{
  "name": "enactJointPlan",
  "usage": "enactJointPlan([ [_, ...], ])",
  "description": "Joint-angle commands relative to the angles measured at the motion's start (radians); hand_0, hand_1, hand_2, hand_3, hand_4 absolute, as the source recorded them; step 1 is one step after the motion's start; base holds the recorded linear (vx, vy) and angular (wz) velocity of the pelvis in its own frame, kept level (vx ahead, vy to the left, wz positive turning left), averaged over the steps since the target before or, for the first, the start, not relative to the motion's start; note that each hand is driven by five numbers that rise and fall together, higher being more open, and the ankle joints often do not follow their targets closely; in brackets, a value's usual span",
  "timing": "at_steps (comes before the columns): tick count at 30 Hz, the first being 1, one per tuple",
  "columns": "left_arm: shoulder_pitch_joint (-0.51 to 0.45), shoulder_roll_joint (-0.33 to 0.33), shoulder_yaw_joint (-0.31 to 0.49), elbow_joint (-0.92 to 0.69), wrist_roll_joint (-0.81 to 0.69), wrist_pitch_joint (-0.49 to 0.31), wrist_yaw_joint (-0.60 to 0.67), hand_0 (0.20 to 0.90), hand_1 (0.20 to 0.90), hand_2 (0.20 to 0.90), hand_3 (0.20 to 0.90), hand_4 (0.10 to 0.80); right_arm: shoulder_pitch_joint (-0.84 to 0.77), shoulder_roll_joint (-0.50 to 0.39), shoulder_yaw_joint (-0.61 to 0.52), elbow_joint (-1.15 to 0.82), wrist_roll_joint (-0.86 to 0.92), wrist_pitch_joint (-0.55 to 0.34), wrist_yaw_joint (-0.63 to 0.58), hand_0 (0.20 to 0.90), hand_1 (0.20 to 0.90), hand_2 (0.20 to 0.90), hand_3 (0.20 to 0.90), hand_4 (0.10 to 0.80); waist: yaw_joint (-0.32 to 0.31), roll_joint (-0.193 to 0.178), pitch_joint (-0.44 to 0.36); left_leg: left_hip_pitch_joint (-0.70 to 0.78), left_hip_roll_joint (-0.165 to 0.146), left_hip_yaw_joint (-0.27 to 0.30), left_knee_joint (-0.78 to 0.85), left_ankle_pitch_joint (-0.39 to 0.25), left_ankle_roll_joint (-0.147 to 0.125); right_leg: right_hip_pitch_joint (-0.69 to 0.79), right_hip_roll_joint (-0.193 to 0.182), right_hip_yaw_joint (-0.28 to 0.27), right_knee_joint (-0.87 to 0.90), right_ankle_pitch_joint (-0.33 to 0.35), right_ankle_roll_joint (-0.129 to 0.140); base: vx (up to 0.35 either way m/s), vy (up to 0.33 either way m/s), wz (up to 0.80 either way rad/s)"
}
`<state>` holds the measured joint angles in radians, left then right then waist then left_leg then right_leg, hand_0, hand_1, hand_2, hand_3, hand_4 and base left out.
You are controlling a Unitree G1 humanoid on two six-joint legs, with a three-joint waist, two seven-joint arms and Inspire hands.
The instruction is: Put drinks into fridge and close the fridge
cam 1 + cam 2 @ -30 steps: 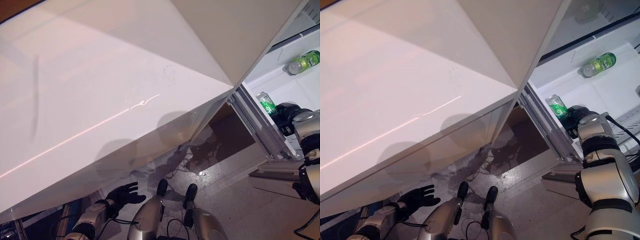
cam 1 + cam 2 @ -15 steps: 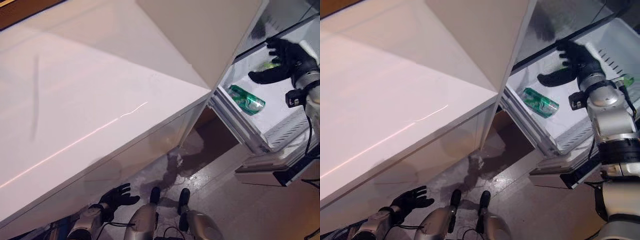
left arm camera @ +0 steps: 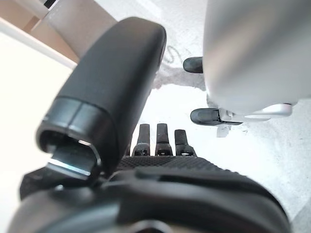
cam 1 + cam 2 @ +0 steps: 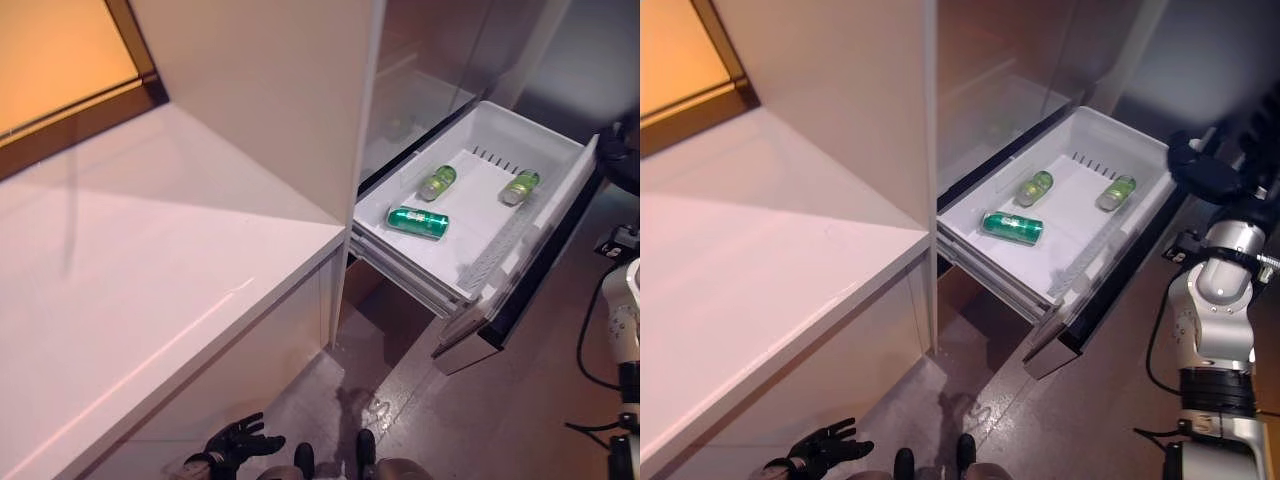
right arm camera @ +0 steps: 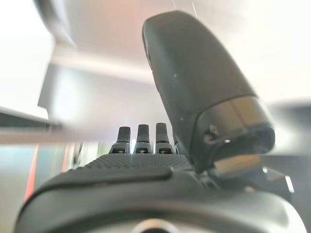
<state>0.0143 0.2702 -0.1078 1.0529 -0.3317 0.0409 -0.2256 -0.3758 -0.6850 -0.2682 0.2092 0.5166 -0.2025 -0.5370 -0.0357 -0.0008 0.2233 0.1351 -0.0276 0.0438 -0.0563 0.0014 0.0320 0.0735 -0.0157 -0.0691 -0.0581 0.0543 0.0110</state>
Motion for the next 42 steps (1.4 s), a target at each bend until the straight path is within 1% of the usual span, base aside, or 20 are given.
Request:
enactJointPlan([
  [1,0.008,0.028,-0.053,0.046,0.032,-0.023,0.0,0.9,0.9,0.9,0.9,0.8,0.004,0.009,-0.046,-0.043,0.054,-0.169,-0.105,0.9,0.9,0.9,0.9,0.8,0.029,-0.022,-0.098,-0.062,-0.018,0.004,0.158,-0.136,-0.001,-0.027,-0.009,-0.007,0.178,-0.161,0.045,0.07,-0.019,-0.01],
  [4,-0.005,0.034,-0.064,0.045,0.042,-0.009,-0.004,0.9,0.9,0.9,0.9,0.8,0.023,0.037,-0.04,-0.028,0.077,-0.162,-0.136,0.9,0.9,0.9,0.9,0.8,0.031,-0.019,-0.076,-0.082,-0.018,0.001,0.244,-0.177,0.014,-0.047,-0.029,-0.015,0.263,-0.195,0.033,0.038,-0.033,0.0],
  [8,-0.031,0.042,-0.081,0.014,0.011,0.007,0.005,0.9,0.9,0.9,0.9,0.8,0.031,0.035,-0.031,0.054,0.168,-0.131,-0.116,0.9,0.9,0.9,0.9,0.8,0.039,-0.023,-0.013,-0.156,-0.024,-0.006,0.42,-0.259,0.041,-0.103,-0.063,-0.036,0.405,-0.24,0.008,-0.027,-0.025,0.04],
  [10,-0.036,0.039,-0.086,0.004,0.016,-0.005,0.013,0.9,0.9,0.9,0.9,0.8,0.024,0.033,-0.033,0.105,0.217,-0.142,-0.105,0.9,0.9,0.9,0.9,0.8,0.044,-0.022,0.007,-0.19,-0.027,-0.006,0.48,-0.285,0.051,-0.129,-0.074,-0.042,0.459,-0.254,-0.002,-0.064,0.006,0.06],
  [11,-0.041,0.04,-0.107,-0.011,0.06,-0.035,0.032,0.9,0.9,0.9,0.9,0.8,0.013,0.031,-0.034,0.145,0.26,-0.146,-0.086,0.9,0.9,0.9,0.9,0.8,0.048,-0.019,0.028,-0.234,-0.029,-0.002,0.552,-0.311,0.062,-0.167,-0.084,-0.049,0.525,-0.269,-0.011,-0.089,0.02,0.09],
  [14,-0.052,0.049,-0.139,-0.044,0.036,-0.041,0.058,0.9,0.9,0.9,0.9,0.8,-0.015,0.024,-0.022,0.188,0.315,-0.15,-0.084,0.9,0.9,0.9,0.9,0.8,0.054,-0.009,0.068,-0.304,-0.034,0.0,0.653,-0.339,0.078,-0.241,-0.094,-0.05,0.642,-0.298,-0.028,-0.109,0.05,0.13],
  [17,-0.063,0.058,-0.146,-0.066,0.02,-0.048,0.089,0.9,0.9,0.9,0.9,0.8,-0.06,0.015,-0.01,0.255,0.37,-0.149,-0.062,0.9,0.9,0.9,0.9,0.8,0.065,0.003,0.113,-0.388,-0.045,0.002,0.777,-0.382,0.093,-0.334,-0.109,-0.053,0.788,-0.349,-0.046,-0.097,0.103,0.14],
  [20,-0.067,0.07,-0.145,-0.064,0.012,-0.05,0.103,0.9,0.9,0.9,0.9,0.8,-0.098,0.008,0.018,0.299,0.418,-0.148,-0.004,0.9,0.9,0.9,0.9,0.8,0.072,0.009,0.144,-0.443,-0.053,0.002,0.843,-0.393,0.099,-0.398,-0.118,-0.052,0.868,-0.369,-0.058,-0.056,0.091,0.13],
  [26,-0.065,0.077,-0.127,-0.068,-0.031,-0.062,0.129,0.9,0.9,0.9,0.9,0.8,-0.16,-0.002,0.05,0.326,0.508,-0.139,0.092,0.9,0.9,0.9,0.9,0.8,0.078,0.019,0.188,-0.528,-0.062,0.003,0.905,-0.394,0.103,-0.499,-0.112,-0.049,0.946,-0.382,-0.078,-0.063,0.101,0.03],
  [29,-0.057,0.075,-0.114,-0.068,-0.039,-0.069,0.13,0.9,0.9,0.9,0.9,0.8,-0.193,-0.003,0.069,0.325,0.547,-0.134,0.208,0.9,0.9,0.9,0.9,0.8,0.083,0.023,0.199,-0.556,-0.065,0.003,0.924,-0.394,0.102,-0.532,-0.109,-0.049,0.967,-0.385,-0.084,-0.017,0.091,0.0],
  [30,-0.054,0.075,-0.109,-0.069,-0.04,-0.068,0.129,0.9,0.9,0.9,0.9,0.8,-0.201,-0.002,0.076,0.32,0.534,-0.134,0.232,0.9,0.9,0.9,0.9,0.8,0.085,0.024,0.201,-0.562,-0.067,0.003,0.927,-0.393,0.102,-0.539,-0.108,-0.048,0.97,-0.385,-0.085,0.005,0.086,-0.07],
  [32,-0.044,0.072,-0.101,-0.076,-0.039,-0.073,0.125,0.9,0.9,0.9,0.9,0.8,-0.228,-0.004,0.103,0.3,0.522,-0.134,0.331,0.9,0.9,0.9,0.9,0.8,0.091,0.026,0.206,-0.578,-0.071,0.002,0.933,-0.389,0.1,-0.559,-0.107,-0.049,0.977,-0.382,-0.086,0.002,0.083,-0.11],
  [33,-0.044,0.072,-0.101,-0.077,-0.04,-0.072,0.124,0.9,0.9,0.9,0.9,0.8,-0.23,-0.004,0.106,0.298,0.524,-0.133,0.345,0.9,0.9,0.9,0.9,0.8,0.092,0.027,0.206,-0.581,-0.071,0.002,0.934,-0.389,0.1,-0.561,-0.107,-0.049,0.978,-0.381,-0.086,0.075,0.058,-0.11],
  [34,-0.037,0.071,-0.1,-0.082,-0.041,-0.076,0.12,0.9,0.9,0.9,0.9,0.8,-0.248,-0.008,0.121,0.278,0.51,-0.13,0.389,0.9,0.9,0.9,0.9,0.8,0.097,0.028,0.207,-0.58,-0.078,-0.009,0.946,-0.416,0.097,-0.565,-0.099,-0.039,0.996,-0.409,-0.078,0.077,0.047,-0.11],
  [36,-0.031,0.07,-0.103,-0.09,-0.036,-0.082,0.116,0.9,0.9,0.9,0.9,0.8,-0.276,-0.02,0.149,0.26,0.472,-0.121,0.452,0.9,0.9,0.9,0.9,0.8,0.104,0.028,0.207,-0.591,-0.081,-0.01,0.947,-0.412,0.095,-0.577,-0.098,-0.04,0.998,-0.406,-0.077,0.046,0.046,-0.09],
  [37,-0.029,0.07,-0.104,-0.092,-0.035,-0.084,0.113,0.9,0.9,0.9,0.9,0.8,-0.283,-0.022,0.157,0.256,0.462,-0.127,0.466,0.9,0.9,0.9,0.9,0.8,0.106,0.028,0.207,-0.594,-0.082,-0.011,0.946,-0.41,0.094,-0.579,-0.097,-0.041,0.999,-0.405,-0.077,-0.078,0.033,-0.05],
  [38,-0.029,0.07,-0.105,-0.097,-0.033,-0.085,0.11,0.9,0.9,0.9,0.9,0.8,-0.296,-0.028,0.169,0.25,0.446,-0.127,0.475,0.9,0.9,0.9,0.9,0.8,0.109,0.027,0.211,-0.607,-0.08,-0.004,0.936,-0.377,0.096,-0.589,-0.103,-0.052,0.986,-0.375,-0.085,0.008,0.036,-0.04],
  [39,-0.024,0.07,-0.106,-0.108,-0.031,-0.087,0.103,0.9,0.9,0.9,0.9,0.8,-0.318,-0.04,0.195,0.233,0.414,-0.123,0.499,0.9,0.9,0.9,0.9,0.8,0.116,0.027,0.208,-0.603,-0.087,-0.017,0.943,-0.402,0.092,-0.587,-0.098,-0.044,1.0,-0.4,-0.076,0.008,0.037,-0.03],
  [41,-0.02,0.069,-0.114,-0.117,-0.033,-0.092,0.097,0.9,0.9,0.9,0.9,0.8,-0.351,-0.054,0.226,0.226,0.368,-0.124,0.506,0.9,0.9,0.9,0.9,0.8,0.125,0.027,0.206,-0.604,-0.091,-0.021,0.934,-0.394,0.09,-0.588,-0.099,-0.047,0.997,-0.397,-0.074,0.015,0.044,-0.04],
  [42,-0.019,0.068,-0.121,-0.124,-0.035,-0.095,0.095,0.9,0.9,0.9,0.9,0.8,-0.377,-0.063,0.247,0.229,0.357,-0.115,0.516,0.9,0.9,0.9,0.9,0.8,0.131,0.028,0.209,-0.611,-0.09,-0.017,0.914,-0.358,0.092,-0.592,-0.106,-0.06,0.978,-0.366,-0.082,0.014,0.033,-0.02],
])
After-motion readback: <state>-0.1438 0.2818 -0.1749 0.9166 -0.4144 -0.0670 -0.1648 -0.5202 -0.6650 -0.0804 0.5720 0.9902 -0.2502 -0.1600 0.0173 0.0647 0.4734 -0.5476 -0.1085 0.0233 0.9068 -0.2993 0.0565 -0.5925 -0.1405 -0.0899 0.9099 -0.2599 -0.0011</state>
